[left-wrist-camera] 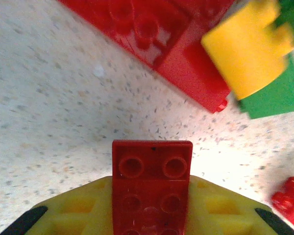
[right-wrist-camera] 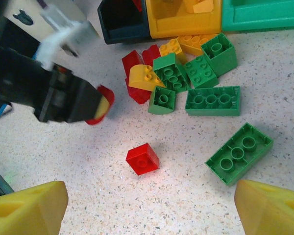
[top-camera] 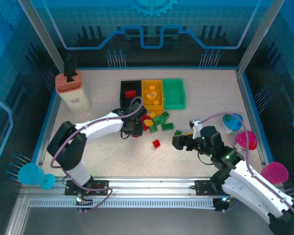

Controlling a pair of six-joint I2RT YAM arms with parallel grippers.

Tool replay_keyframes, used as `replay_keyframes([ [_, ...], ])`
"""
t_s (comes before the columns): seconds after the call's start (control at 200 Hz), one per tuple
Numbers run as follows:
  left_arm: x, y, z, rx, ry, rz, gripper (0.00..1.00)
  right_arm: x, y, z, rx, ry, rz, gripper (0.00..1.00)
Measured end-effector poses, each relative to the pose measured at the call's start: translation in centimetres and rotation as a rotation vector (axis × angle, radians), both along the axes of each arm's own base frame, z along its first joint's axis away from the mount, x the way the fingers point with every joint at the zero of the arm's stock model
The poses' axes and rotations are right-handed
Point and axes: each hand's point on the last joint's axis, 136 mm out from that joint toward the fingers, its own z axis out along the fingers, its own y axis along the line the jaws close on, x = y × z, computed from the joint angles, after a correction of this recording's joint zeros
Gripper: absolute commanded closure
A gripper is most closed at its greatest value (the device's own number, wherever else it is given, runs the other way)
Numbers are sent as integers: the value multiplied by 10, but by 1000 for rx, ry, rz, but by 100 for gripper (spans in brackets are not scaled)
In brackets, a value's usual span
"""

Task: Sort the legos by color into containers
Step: Pick up the lego from the center of the table, then place the lego in the container.

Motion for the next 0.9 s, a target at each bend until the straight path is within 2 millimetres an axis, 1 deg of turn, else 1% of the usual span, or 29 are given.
replay_keyframes([
  [0.07,11,4,22,-32,-47,27,71,0,-1,-3,1,8,-7,12],
  [0.105,20,6,33,-45,-76,41,71,0,-1,-5,0,13,-8,12],
  [0.225,58,17,71,-90,-168,98,71,-2,-2,-9,2,26,-13,13],
  [0.29,78,25,87,-106,-207,136,71,-3,-3,-8,7,26,-13,13],
  [0.355,96,33,96,-113,-231,167,71,-4,-4,-6,10,19,-15,13],
  [0.435,113,38,95,-111,-237,193,71,-7,-7,-2,18,7,-21,13],
  [0.515,126,40,85,-99,-220,209,71,-10,-10,0,23,-2,-24,14],
  [0.62,142,39,72,-83,-200,211,71,-14,-12,2,28,-8,-24,13],
  [0.725,157,36,65,-69,-194,205,71,-16,-14,-2,20,8,-29,13],
  [0.815,168,35,66,-61,-202,202,70,-18,-16,-7,10,24,-31,14],
  [0.84,171,35,67,-58,-206,200,68,-19,-16,-8,10,26,-31,14],
  [0.865,175,35,68,-58,-210,199,63,-19,-17,-9,10,30,-33,14],
  [0.89,178,36,69,-55,-216,199,55,-19,-17,-10,9,32,-33,14],
  [0.9,179,36,69,-54,-218,198,49,-19,-17,-11,10,34,-34,14],
])
